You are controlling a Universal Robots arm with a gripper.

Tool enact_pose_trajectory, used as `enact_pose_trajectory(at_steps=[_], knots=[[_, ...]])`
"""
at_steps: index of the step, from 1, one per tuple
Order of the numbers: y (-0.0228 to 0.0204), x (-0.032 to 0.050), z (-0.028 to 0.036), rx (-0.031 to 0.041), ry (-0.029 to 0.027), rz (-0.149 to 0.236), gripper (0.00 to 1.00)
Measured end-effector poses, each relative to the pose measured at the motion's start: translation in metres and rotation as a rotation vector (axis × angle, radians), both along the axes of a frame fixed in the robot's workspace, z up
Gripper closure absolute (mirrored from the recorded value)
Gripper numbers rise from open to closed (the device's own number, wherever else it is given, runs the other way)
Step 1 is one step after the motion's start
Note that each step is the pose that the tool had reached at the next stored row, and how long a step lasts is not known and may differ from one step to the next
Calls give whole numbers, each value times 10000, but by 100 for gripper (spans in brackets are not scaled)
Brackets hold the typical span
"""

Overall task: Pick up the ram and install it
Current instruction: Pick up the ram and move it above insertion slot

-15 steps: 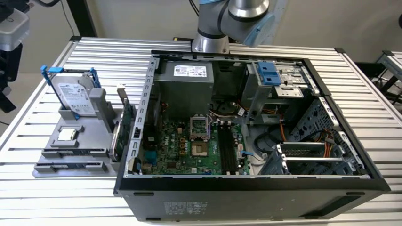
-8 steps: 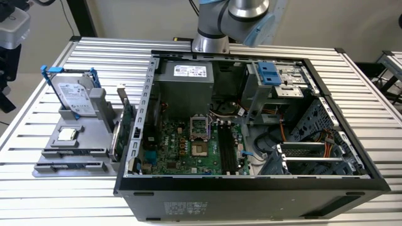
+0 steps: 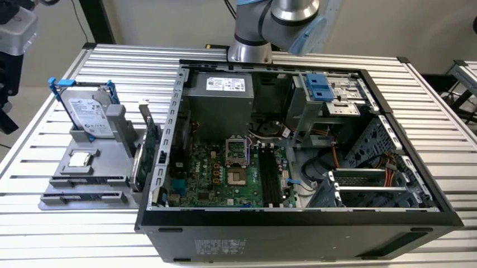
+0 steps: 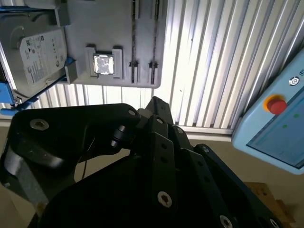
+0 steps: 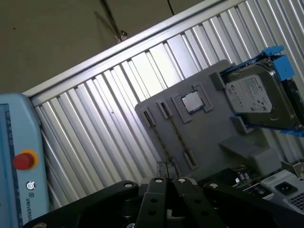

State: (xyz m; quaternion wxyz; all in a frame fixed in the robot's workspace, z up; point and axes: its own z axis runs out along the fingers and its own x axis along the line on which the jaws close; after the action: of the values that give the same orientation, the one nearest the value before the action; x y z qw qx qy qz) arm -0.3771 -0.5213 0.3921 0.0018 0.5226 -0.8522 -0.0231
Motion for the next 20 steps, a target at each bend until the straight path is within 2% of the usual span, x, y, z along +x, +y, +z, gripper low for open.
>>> enact_pose_trajectory(at_steps=[15,20], knots=[[0,0,0,-20,0,946,100],[0,0,0,-20,-5,1487,100]])
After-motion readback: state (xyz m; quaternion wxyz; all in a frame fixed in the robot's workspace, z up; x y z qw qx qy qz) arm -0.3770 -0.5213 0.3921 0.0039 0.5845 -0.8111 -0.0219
